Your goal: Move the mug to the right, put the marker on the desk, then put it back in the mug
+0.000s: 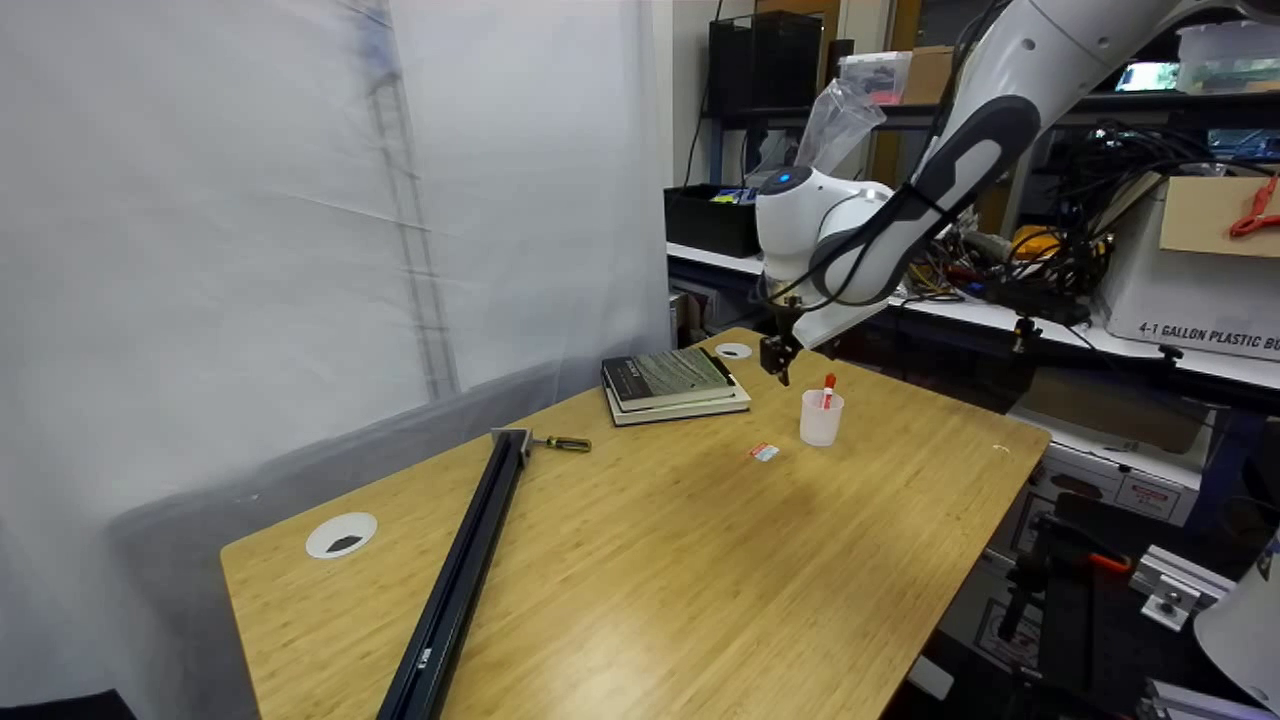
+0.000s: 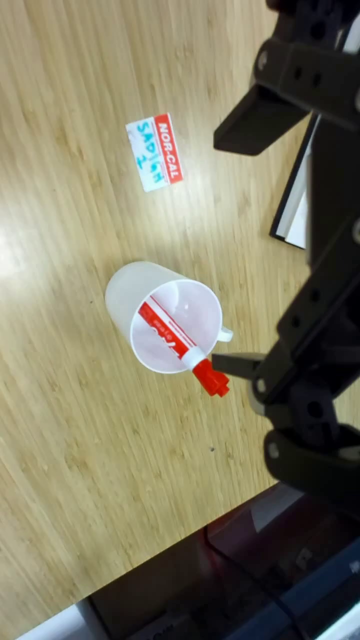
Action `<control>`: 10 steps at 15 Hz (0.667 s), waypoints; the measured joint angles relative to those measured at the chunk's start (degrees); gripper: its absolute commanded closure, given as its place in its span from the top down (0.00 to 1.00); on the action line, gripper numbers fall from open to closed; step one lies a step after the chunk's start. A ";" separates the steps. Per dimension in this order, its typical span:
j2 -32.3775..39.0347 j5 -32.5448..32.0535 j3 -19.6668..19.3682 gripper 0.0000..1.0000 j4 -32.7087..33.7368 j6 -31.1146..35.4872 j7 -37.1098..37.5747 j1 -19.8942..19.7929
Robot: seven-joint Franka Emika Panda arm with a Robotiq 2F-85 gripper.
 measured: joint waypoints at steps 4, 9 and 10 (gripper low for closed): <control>-1.64 7.68 0.00 1.00 -1.15 -0.03 -13.86 0.00; -2.25 12.73 0.00 1.00 -1.58 -0.27 -25.04 0.01; -2.25 12.93 0.00 1.00 -1.58 -0.35 -26.12 0.02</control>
